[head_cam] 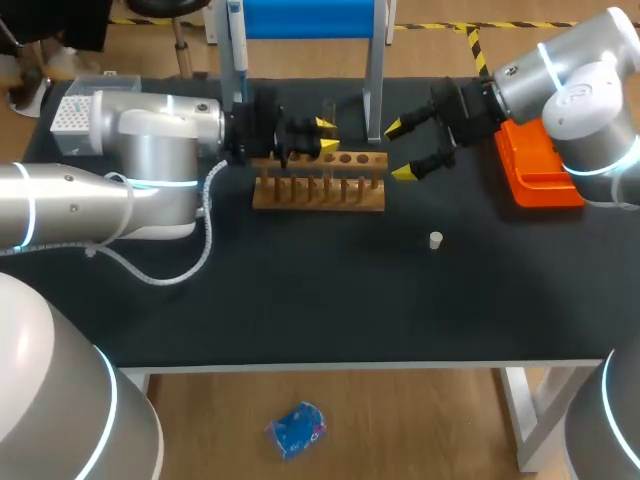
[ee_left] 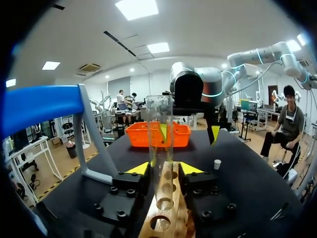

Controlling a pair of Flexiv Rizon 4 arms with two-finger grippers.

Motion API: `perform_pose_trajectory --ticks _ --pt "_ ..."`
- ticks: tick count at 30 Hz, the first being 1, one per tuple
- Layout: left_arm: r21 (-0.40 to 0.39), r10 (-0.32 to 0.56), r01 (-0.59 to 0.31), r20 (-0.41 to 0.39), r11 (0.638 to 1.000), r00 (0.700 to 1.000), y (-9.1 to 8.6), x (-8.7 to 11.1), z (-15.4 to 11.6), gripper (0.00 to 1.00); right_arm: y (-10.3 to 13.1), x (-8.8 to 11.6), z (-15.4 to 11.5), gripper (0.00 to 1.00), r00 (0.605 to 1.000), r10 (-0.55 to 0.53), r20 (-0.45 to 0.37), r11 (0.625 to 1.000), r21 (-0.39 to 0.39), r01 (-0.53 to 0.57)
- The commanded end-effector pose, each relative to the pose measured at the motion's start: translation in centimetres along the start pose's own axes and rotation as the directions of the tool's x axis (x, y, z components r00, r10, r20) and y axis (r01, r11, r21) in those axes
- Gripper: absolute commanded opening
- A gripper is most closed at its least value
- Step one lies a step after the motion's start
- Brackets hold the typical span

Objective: Invert the test tube, pick up the pipette, mount the tip to pipette, aspirate from beaker and dispense into the tube, eject the tip, return the pipette, and cap with the stopper.

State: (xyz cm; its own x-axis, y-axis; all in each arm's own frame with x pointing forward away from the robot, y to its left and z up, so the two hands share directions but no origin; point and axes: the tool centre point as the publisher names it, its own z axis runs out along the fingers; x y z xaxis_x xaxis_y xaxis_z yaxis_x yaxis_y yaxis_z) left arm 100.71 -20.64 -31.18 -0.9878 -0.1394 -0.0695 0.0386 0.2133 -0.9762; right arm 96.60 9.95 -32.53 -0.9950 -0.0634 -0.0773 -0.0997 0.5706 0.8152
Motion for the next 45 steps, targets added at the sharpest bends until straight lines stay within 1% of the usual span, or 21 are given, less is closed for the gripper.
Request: perform_pose_trajectory --ticks 1,5,9,18,21,23,25,26,28,45 --pt "-0.007 0.002 -0.002 0.011 1.0 1.0 -0.6 -0.1 -0.4 1.0 -0.1 -0.1 -0.1 1.0 1.0 -0.001 -0.004 1.0 0.0 0.001" --pt "-0.026 0.006 -0.005 0.033 1.0 0.999 -1.0 -0.4 -1.4 1.0 -0.1 -0.1 -0.1 1.0 1.0 -0.001 -0.004 1.0 0.0 0.001" --pt "-0.04 -0.018 0.02 0.056 0.999 0.998 -1.3 -0.4 -2.7 1.0 -0.1 -0.1 -0.1 1.0 1.0 -0.001 -0.004 1.0 0.0 0.001" --pt "-0.095 -0.014 0.027 0.136 0.995 0.991 -2.9 -0.5 -8.0 1.0 -0.1 -0.1 -0.1 1.0 1.0 -0.001 -0.004 1.0 0.0 0.001" --pt "-0.091 -0.039 0.057 0.187 0.994 0.982 -4.0 0.2 -9.9 1.0 -0.1 -0.1 -0.1 1.0 1.0 -0.001 -0.004 1.0 0.0 0.001" --pt "-0.123 -0.025 0.054 0.227 0.991 0.973 -4.8 0.5 -11.5 1.0 -0.1 -0.1 -0.1 1.0 1.0 -0.001 -0.004 1.0 0.0 0.001" --pt "-0.129 -0.028 0.065 0.271 0.989 0.962 -5.8 0.9 -13.1 1.0 -0.1 -0.1 -0.1 1.0 1.0 -0.001 -0.004 1.0 0.0 0.001" --pt "-0.153 -0.022 0.069 0.29 0.986 0.957 -6.3 1.1 -13.9 1.0 -0.1 -0.1 -0.1 1.0 1.0 -0.001 -0.004 1.0 0.0 0.001" --pt "-0.155 -0.05 0.106 0.332 0.982 0.942 -7.1 1.6 -15.2 1.0 -0.1 -0.1 -0.1 1.0 1.0 -0.001 -0.004 1.0 0.0 0.001" --pt "-0.155 -0.05 0.106 0.332 0.982 0.942 -7.1 1.6 -15.2 1.0 -0.1 -0.1 -0.1 1.0 1.0 -0.001 -0.004 1.0 0.0 0.001"
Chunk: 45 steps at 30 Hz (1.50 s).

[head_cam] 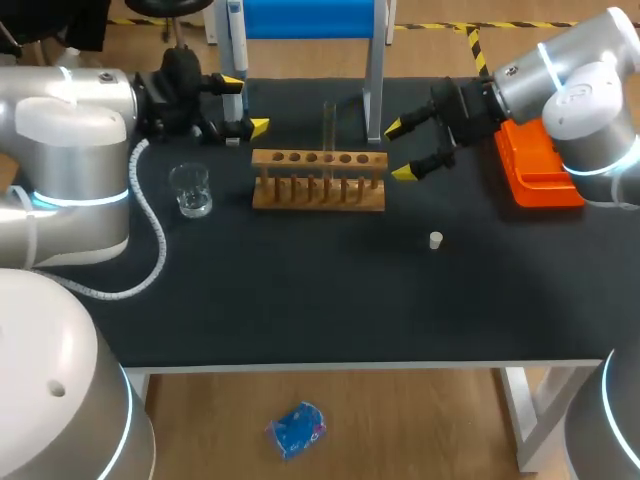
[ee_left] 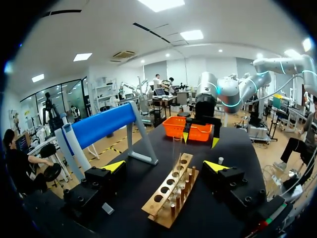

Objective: Invert the test tube, pick up the pipette, mount the tip to pipette, aspirate from beaker and dispense into the tube, eject the tip, return the pipette, and cap with the stopper.

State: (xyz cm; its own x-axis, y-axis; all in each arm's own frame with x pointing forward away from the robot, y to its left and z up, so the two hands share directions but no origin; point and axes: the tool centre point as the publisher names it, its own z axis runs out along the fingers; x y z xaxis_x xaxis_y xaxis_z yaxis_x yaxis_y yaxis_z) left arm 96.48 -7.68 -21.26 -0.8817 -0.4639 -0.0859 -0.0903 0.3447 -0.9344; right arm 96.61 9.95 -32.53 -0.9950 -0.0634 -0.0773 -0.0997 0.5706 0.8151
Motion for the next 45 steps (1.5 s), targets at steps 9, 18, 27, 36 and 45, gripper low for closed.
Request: perform_pose_trajectory --ticks 9,18,27,36,45 --pt "-0.047 -0.048 0.053 0.094 0.998 0.994 1.5 -1.1 -1.9 1.0 0.8 2.4 -0.7 1.0 0.999 0.003 0.048 1.0 -0.022 -0.002" --pt "-0.051 -0.123 0.137 0.214 0.989 0.969 5.1 -4.0 -7.6 1.0 1.9 7.7 -1.3 1.0 0.998 0.022 0.062 0.998 -0.056 -0.019" --pt "-0.051 -0.123 0.137 0.214 0.989 0.969 5.1 -4.0 -7.6 1.0 1.9 8.1 -1.4 1.0 0.997 0.017 0.075 0.999 -0.039 -0.014" --pt "-0.051 -0.123 0.137 0.214 0.989 0.969 5.1 -4.0 -7.6 1.0 1.9 8.1 -1.4 1.0 0.997 0.017 0.075 0.999 -0.039 -0.014" --pt "-0.065 -0.141 0.163 0.262 0.985 0.955 7.1 -7.1 -10.2 1.0 2.5 10.3 -3.0 1.0 1.0 -0.001 0.007 0.989 -0.147 0.002"
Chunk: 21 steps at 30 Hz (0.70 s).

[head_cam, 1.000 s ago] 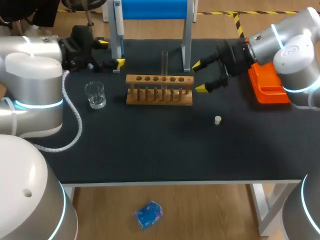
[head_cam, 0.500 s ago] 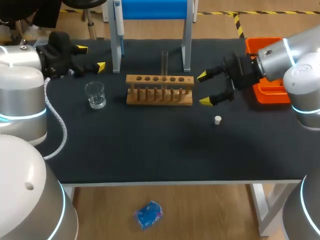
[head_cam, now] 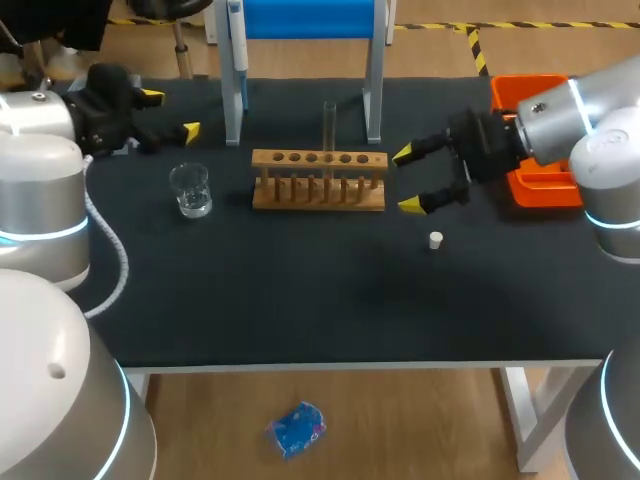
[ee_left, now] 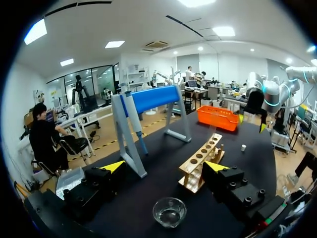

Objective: Invert the test tube, pick up the pipette, mount the tip to pipette, aspirate from beaker and dispense into the tube, eject the tip, return the pipette, and cap with the stopper.

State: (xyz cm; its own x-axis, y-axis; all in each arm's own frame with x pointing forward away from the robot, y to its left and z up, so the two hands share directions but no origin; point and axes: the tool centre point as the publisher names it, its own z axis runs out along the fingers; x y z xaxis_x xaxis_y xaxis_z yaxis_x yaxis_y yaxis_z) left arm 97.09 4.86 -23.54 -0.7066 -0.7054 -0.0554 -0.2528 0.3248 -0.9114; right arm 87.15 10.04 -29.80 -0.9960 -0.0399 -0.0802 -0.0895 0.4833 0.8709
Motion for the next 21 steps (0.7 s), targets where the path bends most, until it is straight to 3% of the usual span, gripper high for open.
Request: perform_pose_trajectory --ticks 1,13,21 --pt "0.007 -0.026 0.026 -0.006 1.0 1.0 0.8 -1.6 -0.8 1.0 -0.5 1.5 -1.8 1.0 1.0 -0.013 -0.015 0.999 -0.047 0.013" --pt "0.017 -0.085 0.084 0.078 0.996 0.993 3.3 -6.1 -1.8 1.0 0.2 6.9 -1.8 1.0 1.0 -0.022 -0.008 0.972 -0.232 0.019" --pt "0.017 -0.085 0.084 0.078 0.996 0.993 3.3 -6.1 -1.8 1.0 0.2 7.0 -1.7 1.0 1.0 -0.02 -0.012 0.969 -0.246 0.016"
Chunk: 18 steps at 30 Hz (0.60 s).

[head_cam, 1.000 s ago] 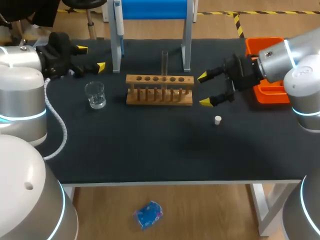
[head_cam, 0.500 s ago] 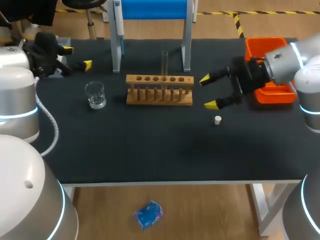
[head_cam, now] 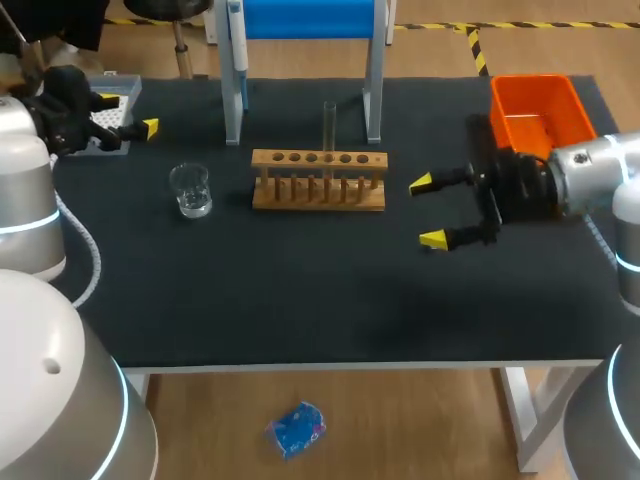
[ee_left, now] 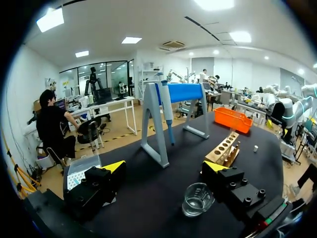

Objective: Invert the test tube, pick up the pipette, mount the tip to pipette, aspirate from beaker and dispense into the tube, eject the tip, return the pipette, and cap with the stopper.

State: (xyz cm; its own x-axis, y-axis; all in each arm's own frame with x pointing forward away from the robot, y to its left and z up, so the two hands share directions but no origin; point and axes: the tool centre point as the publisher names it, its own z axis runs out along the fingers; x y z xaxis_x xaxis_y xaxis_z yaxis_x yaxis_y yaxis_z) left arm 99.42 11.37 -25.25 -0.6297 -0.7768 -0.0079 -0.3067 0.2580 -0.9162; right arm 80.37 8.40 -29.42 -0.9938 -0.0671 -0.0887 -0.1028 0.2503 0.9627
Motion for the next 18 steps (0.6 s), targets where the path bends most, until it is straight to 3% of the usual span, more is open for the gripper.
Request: perform_pose_trajectory --ticks 1,7,18 --pt "0.009 0.001 -0.001 0.002 1.0 1.0 0.2 0.0 0.0 1.0 0.1 0.2 0.0 1.0 1.0 -0.001 0.007 1.0 0.002 0.001" --pt "0.008 -0.009 0.009 0.001 1.0 1.0 0.3 -0.3 0.0 1.0 -0.4 0.6 1.3 1.0 0.999 0.009 -0.036 1.0 -0.004 -0.01" --pt "0.045 -0.074 0.073 0.036 0.996 0.997 1.8 -3.2 -0.6 1.0 -0.4 2.9 2.6 1.0 0.998 0.051 -0.049 0.988 -0.146 -0.057"
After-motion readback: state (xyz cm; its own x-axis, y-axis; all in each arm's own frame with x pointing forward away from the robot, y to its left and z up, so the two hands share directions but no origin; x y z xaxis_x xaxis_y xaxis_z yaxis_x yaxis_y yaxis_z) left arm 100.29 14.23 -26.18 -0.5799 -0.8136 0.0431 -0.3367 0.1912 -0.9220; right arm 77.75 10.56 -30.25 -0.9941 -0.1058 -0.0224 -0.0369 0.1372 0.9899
